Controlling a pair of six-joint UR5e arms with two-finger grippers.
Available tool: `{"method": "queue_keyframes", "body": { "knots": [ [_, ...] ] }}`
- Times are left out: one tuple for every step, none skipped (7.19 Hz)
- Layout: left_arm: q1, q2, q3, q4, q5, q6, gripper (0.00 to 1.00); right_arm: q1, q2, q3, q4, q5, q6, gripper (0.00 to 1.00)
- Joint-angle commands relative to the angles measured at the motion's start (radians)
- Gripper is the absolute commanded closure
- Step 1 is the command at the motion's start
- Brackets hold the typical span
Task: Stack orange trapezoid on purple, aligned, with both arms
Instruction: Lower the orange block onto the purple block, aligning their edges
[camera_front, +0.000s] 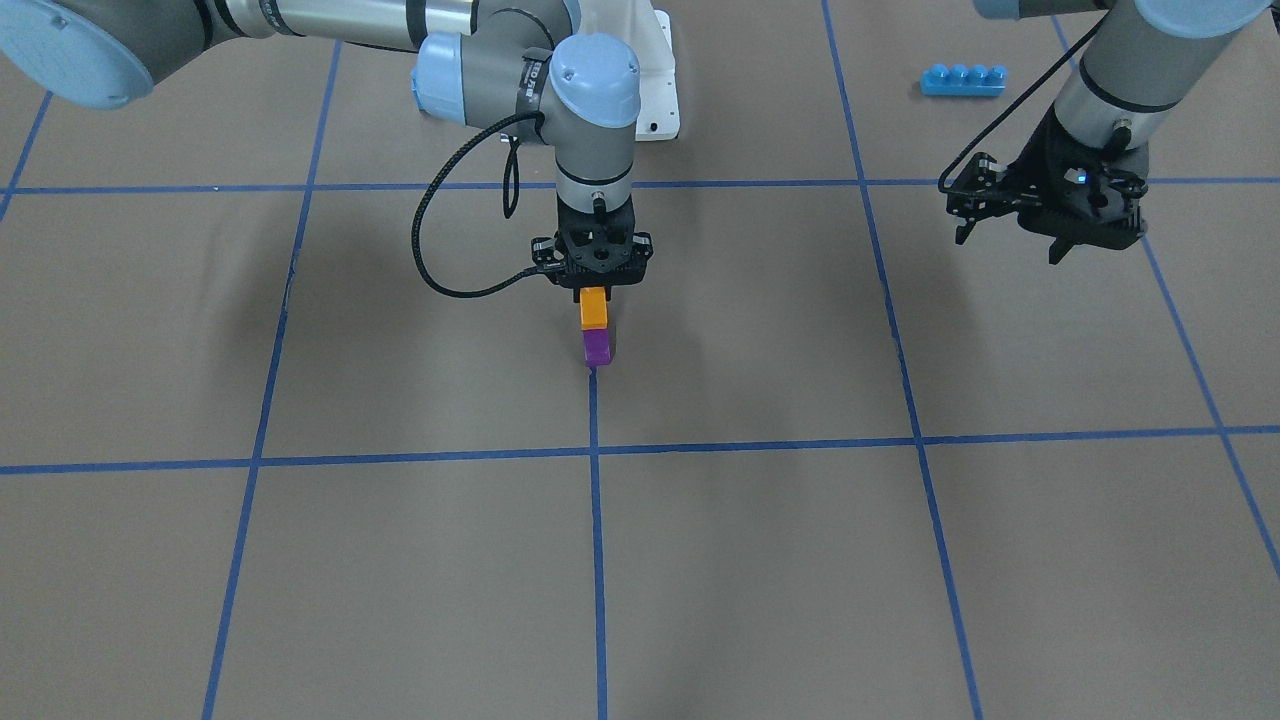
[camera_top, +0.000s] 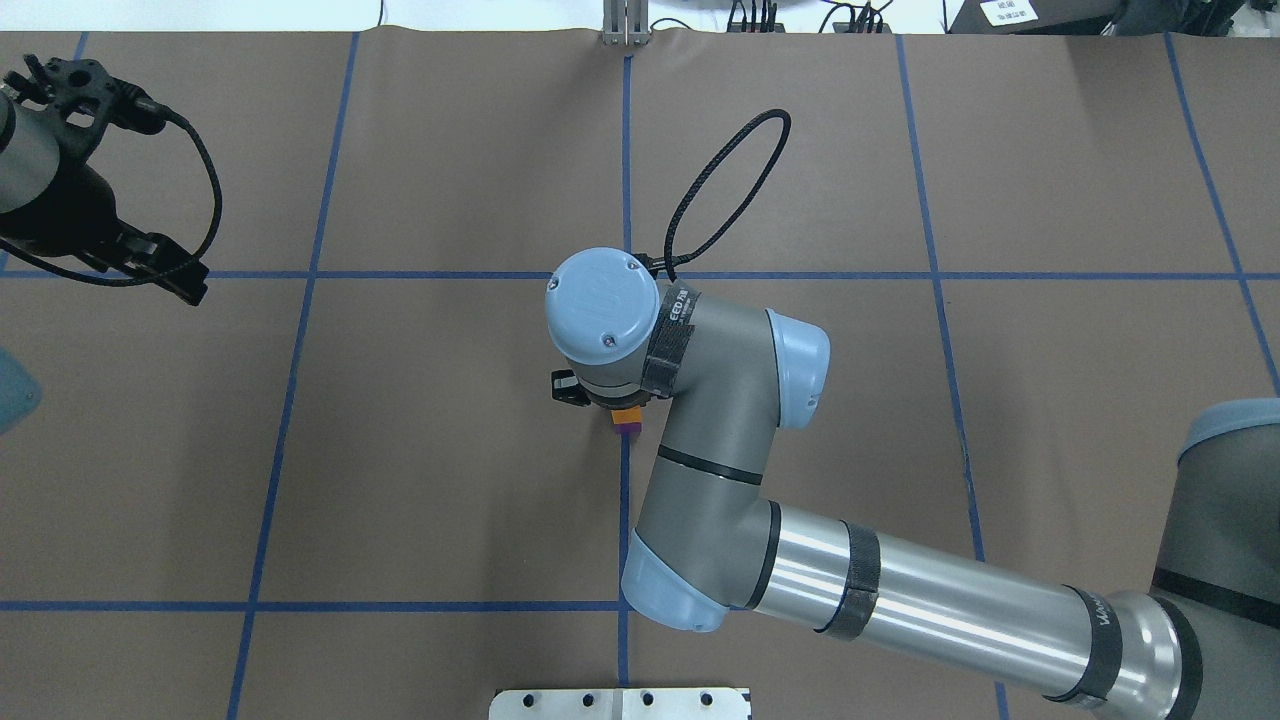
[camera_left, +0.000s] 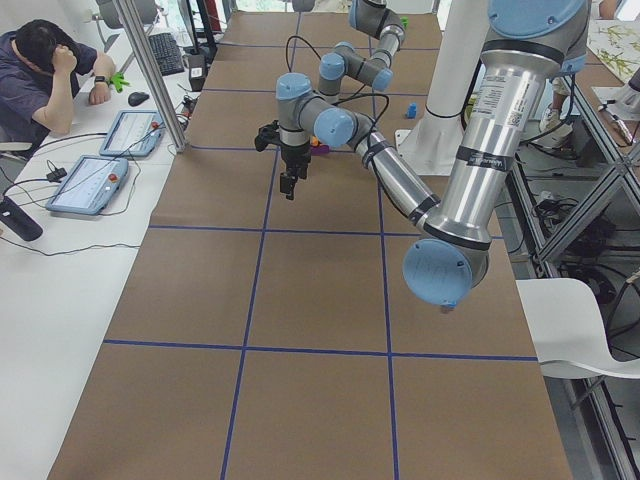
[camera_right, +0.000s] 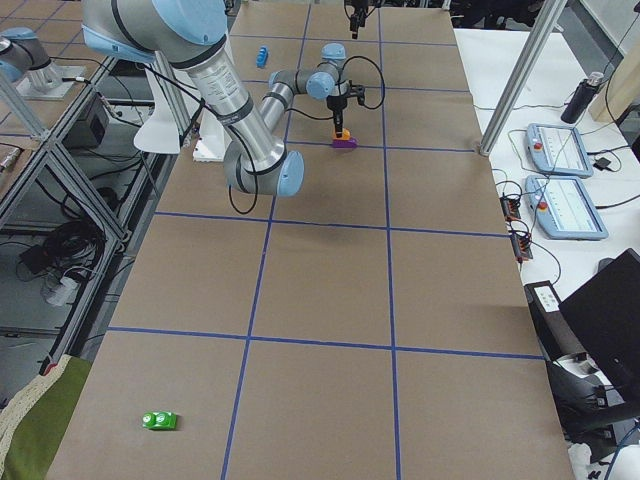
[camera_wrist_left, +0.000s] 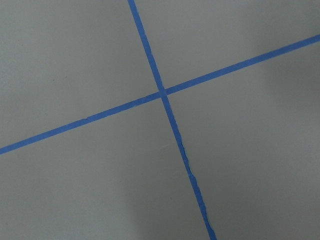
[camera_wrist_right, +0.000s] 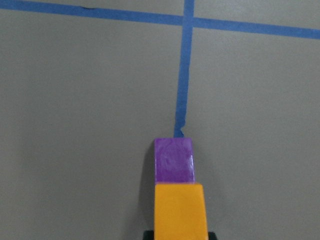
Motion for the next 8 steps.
{"method": "queue_keyframes", "body": {
  "knots": [
    [0.000, 0.000, 0.007, -0.011, 0.000, 0.000, 0.00, -0.004, -0.001, -0.002, 0.001, 0.000, 0.001, 1.00],
    [0.000, 0.000, 0.015, -0.015, 0.000, 0.000, 0.00, -0.004, -0.001, -0.003, 0.001, 0.000, 0.001, 1.00],
    [0.000, 0.002, 0.016, -0.027, 0.000, 0.000, 0.00, -0.004, 0.000, -0.003, 0.001, 0.000, 0.001, 1.00],
    [0.000, 0.002, 0.016, -0.028, 0.000, 0.000, 0.00, -0.004, 0.000, -0.003, 0.001, 0.000, 0.001, 1.00],
    [0.000, 0.002, 0.016, -0.028, 0.000, 0.000, 0.00, -0.004, 0.002, -0.002, 0.002, 0.000, 0.001, 0.86],
    [0.000, 0.002, 0.016, -0.028, 0.000, 0.000, 0.00, -0.004, 0.002, -0.002, 0.002, 0.000, 0.001, 0.30],
    [0.000, 0.002, 0.016, -0.028, 0.000, 0.000, 0.00, -0.004, 0.003, 0.004, 0.002, 0.000, 0.012, 0.01],
    [0.000, 0.002, 0.016, -0.028, 0.000, 0.000, 0.00, -0.004, 0.003, 0.008, 0.002, 0.000, 0.010, 0.00]
  ]
}}
